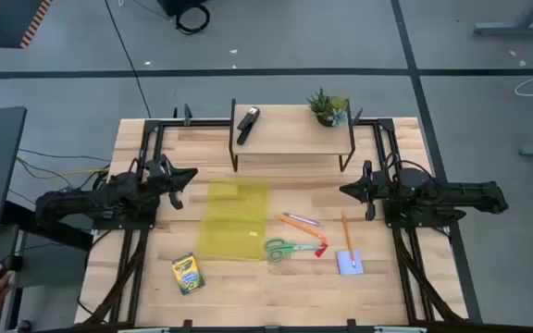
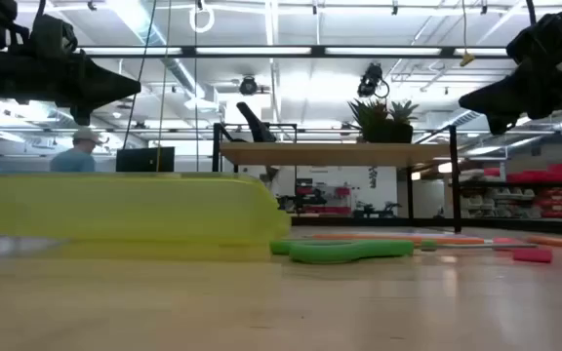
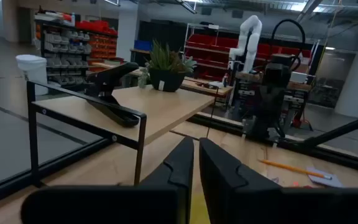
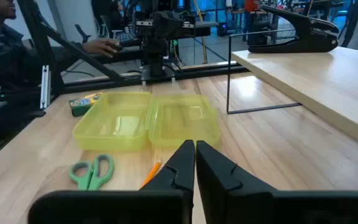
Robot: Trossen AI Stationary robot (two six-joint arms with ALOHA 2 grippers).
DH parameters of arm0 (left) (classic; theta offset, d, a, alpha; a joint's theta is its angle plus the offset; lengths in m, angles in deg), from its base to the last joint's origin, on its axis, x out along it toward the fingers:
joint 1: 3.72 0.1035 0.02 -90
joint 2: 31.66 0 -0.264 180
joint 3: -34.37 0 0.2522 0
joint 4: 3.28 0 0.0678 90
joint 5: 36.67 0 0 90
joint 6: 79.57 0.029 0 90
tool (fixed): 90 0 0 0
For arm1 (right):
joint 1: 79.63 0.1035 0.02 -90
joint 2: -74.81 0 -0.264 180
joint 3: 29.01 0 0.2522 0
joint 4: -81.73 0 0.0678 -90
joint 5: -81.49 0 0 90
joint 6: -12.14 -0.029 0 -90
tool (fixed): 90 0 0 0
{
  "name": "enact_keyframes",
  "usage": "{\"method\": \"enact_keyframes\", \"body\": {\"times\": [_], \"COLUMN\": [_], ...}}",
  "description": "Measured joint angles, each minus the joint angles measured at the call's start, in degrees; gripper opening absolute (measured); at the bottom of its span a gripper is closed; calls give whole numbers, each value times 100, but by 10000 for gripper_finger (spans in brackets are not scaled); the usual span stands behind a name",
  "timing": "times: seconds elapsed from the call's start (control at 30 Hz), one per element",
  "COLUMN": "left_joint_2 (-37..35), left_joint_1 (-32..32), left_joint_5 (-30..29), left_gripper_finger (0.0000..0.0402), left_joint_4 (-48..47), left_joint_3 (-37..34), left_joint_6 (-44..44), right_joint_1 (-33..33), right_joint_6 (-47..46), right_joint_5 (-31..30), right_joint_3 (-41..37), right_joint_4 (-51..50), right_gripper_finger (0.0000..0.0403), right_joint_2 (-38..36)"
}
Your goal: Pack school essentials
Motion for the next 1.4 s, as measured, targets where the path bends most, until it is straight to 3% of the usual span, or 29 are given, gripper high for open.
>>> {"method": "enact_keyframes", "body": {"times": [1.4], "left_joint_2": [-2], "left_joint_1": [-2], "left_joint_5": [0], "left_gripper_finger": [31], "left_joint_4": [0], "left_joint_3": [0], "left_joint_6": [0], "right_joint_1": [0], "right_joint_6": [1], "right_joint_5": [0], "right_joint_3": [0], "right_joint_4": [-1], "right_gripper_finger": [23], "right_joint_2": [-1]}}
